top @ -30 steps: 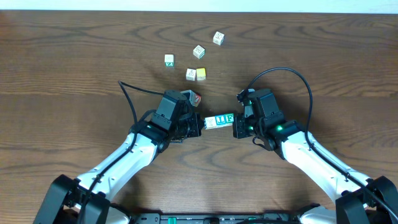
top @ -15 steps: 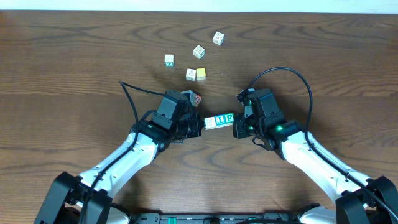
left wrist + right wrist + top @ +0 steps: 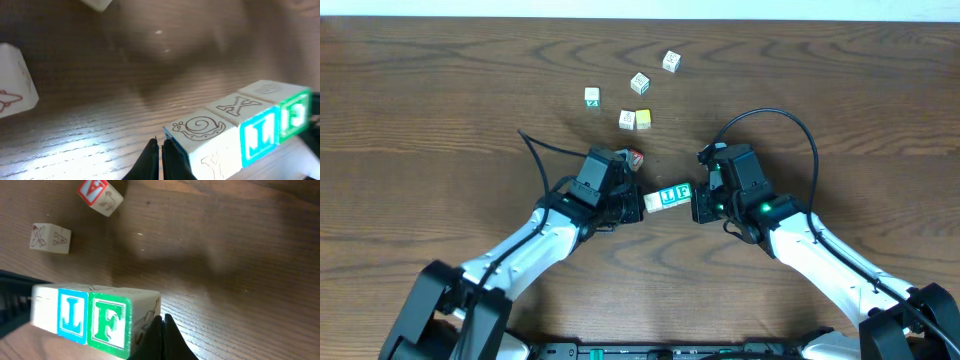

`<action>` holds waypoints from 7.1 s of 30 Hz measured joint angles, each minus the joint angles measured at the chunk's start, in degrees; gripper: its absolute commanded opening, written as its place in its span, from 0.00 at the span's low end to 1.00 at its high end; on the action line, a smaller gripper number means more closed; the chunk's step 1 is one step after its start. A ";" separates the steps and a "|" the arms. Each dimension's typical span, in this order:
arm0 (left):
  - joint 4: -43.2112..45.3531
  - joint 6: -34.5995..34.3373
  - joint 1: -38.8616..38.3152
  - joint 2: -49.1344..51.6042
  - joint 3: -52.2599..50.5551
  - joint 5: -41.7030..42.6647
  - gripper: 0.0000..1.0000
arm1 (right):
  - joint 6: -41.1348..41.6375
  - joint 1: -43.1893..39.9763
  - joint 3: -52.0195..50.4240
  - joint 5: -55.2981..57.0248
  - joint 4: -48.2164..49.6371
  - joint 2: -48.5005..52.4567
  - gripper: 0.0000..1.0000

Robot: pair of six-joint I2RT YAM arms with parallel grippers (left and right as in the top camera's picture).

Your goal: Lift 3 blocks

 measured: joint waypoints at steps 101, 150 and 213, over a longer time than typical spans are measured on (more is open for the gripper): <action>4.61 -0.02 -1.79 8.44 0.00 -3.96 0.07 | 0.00 2.32 1.38 4.76 1.79 12.61 0.02; -3.54 2.01 -4.66 8.26 3.34 -17.88 0.17 | -2.38 4.13 2.05 3.15 -0.83 12.61 0.04; -9.66 7.52 -2.93 7.69 4.55 -23.06 0.14 | 1.25 -15.85 7.67 0.63 -4.35 13.11 0.25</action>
